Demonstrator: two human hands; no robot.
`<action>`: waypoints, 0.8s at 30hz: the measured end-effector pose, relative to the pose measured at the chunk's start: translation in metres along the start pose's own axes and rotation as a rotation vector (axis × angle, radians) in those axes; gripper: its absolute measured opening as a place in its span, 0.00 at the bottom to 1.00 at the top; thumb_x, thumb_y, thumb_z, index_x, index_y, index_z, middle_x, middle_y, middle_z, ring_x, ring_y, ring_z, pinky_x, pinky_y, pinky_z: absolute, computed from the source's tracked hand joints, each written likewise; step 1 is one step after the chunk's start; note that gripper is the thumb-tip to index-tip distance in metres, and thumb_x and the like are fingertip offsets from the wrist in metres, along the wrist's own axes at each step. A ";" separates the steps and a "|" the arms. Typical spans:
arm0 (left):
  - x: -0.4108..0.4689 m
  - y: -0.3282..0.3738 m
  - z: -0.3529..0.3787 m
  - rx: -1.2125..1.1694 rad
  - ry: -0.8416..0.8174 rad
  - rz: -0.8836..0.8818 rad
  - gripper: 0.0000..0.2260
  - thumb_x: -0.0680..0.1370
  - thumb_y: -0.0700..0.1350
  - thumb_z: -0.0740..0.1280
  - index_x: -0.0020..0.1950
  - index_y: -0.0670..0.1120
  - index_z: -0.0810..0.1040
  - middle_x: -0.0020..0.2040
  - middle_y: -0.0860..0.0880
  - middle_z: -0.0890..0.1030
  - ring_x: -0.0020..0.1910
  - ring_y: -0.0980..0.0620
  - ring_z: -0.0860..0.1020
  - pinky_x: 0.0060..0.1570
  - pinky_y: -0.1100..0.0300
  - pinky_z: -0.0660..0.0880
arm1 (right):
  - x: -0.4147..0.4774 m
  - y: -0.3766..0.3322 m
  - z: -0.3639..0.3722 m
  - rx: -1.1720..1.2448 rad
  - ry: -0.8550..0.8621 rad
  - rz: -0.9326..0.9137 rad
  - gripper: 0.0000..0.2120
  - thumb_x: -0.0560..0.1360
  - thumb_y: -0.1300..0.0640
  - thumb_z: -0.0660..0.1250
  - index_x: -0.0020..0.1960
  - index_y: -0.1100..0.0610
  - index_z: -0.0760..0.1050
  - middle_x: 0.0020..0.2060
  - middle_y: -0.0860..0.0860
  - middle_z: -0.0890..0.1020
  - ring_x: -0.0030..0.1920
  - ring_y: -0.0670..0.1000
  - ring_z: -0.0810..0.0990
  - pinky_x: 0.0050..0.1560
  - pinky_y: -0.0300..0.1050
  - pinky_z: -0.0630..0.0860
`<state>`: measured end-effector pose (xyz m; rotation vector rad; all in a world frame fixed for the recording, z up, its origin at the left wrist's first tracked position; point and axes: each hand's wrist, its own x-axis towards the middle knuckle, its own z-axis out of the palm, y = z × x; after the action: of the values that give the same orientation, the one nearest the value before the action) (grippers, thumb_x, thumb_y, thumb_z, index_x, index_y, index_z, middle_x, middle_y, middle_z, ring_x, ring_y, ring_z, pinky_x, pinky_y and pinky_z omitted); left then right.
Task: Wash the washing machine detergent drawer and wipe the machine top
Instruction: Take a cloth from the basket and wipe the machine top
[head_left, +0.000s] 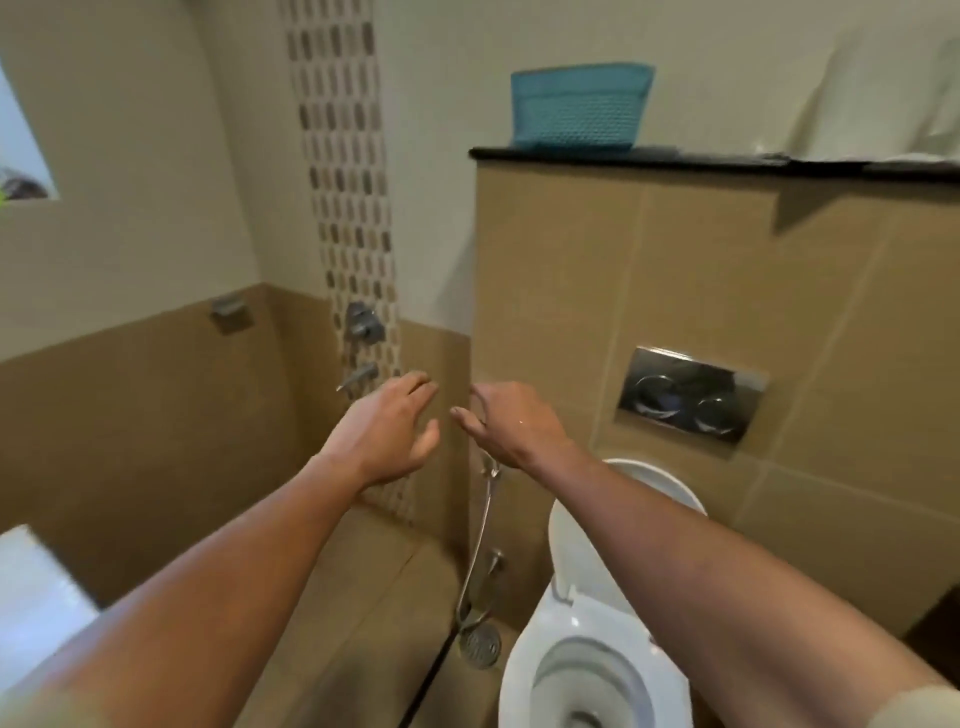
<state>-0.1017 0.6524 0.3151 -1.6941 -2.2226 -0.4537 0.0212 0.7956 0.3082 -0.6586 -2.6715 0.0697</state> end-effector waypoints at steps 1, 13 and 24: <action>0.031 0.005 -0.008 0.018 0.025 0.056 0.24 0.76 0.51 0.65 0.70 0.42 0.75 0.67 0.45 0.77 0.63 0.45 0.78 0.59 0.51 0.78 | 0.013 0.016 -0.016 -0.022 0.036 -0.001 0.24 0.78 0.37 0.57 0.61 0.55 0.75 0.52 0.58 0.83 0.54 0.61 0.80 0.50 0.53 0.79; 0.320 0.001 -0.072 0.129 0.388 0.504 0.21 0.76 0.52 0.63 0.65 0.44 0.76 0.60 0.45 0.79 0.56 0.46 0.79 0.51 0.51 0.79 | 0.187 0.131 -0.196 -0.682 0.361 -0.111 0.20 0.79 0.40 0.57 0.60 0.53 0.73 0.49 0.56 0.83 0.49 0.58 0.81 0.43 0.50 0.75; 0.525 -0.081 -0.087 -0.095 0.611 0.345 0.30 0.77 0.61 0.58 0.70 0.41 0.71 0.69 0.42 0.72 0.71 0.42 0.67 0.68 0.44 0.69 | 0.319 0.225 -0.269 -0.594 0.566 0.288 0.29 0.79 0.34 0.50 0.67 0.55 0.68 0.57 0.57 0.80 0.57 0.60 0.77 0.51 0.53 0.74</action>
<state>-0.3089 1.0509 0.6126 -1.6503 -1.4688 -0.8577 -0.0385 1.1300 0.6394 -1.0500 -2.0187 -0.7421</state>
